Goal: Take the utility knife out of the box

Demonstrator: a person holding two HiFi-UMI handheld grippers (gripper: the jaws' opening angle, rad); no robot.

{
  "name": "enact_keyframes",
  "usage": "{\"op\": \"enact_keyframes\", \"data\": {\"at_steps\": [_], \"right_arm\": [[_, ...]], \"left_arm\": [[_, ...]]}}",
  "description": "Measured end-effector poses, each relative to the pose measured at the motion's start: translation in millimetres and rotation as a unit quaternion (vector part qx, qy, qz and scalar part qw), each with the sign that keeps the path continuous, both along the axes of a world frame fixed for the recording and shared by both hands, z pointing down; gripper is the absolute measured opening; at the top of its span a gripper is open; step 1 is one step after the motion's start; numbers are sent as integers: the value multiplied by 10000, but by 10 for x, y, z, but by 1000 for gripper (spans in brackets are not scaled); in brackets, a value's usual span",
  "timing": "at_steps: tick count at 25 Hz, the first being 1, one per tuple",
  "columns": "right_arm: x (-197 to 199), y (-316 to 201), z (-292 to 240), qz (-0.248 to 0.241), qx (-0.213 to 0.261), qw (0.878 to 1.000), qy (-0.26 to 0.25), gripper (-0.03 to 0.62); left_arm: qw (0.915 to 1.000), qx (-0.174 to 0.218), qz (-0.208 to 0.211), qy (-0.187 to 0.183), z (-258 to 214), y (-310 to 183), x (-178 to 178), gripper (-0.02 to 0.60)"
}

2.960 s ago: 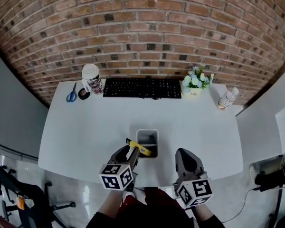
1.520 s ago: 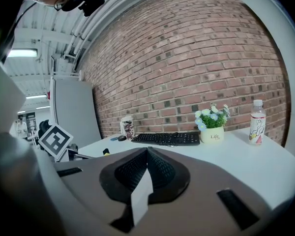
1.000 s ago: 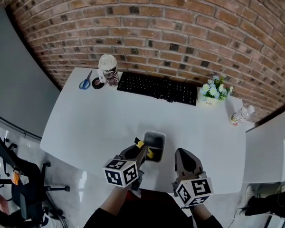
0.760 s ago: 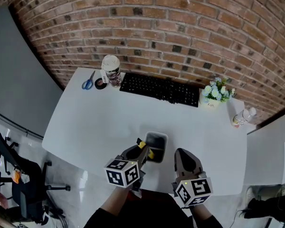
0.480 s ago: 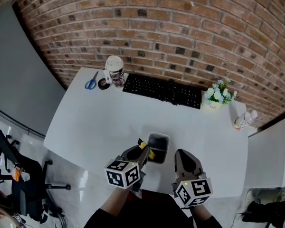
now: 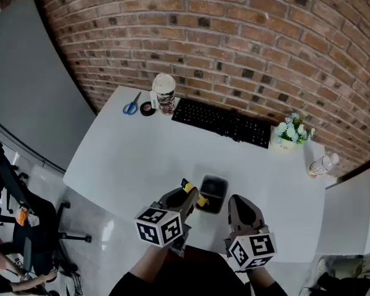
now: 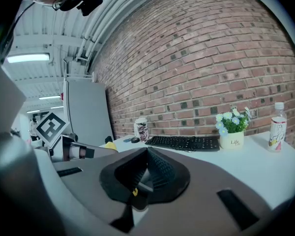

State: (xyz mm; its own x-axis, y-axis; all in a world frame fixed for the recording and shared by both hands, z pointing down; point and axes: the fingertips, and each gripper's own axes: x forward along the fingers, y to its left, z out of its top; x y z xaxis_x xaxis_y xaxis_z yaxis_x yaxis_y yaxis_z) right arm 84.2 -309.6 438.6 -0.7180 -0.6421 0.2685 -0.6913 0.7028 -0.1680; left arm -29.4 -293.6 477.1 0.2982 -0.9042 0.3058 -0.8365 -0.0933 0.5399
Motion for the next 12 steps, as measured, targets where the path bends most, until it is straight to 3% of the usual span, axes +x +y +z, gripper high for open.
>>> {"op": "enact_keyframes", "data": {"at_steps": [12], "right_arm": [[-342,192,-104,-450,151,9989,-45,8]], "left_arm": [[9978,340,-562,20,-275,287,-429,60]]}}
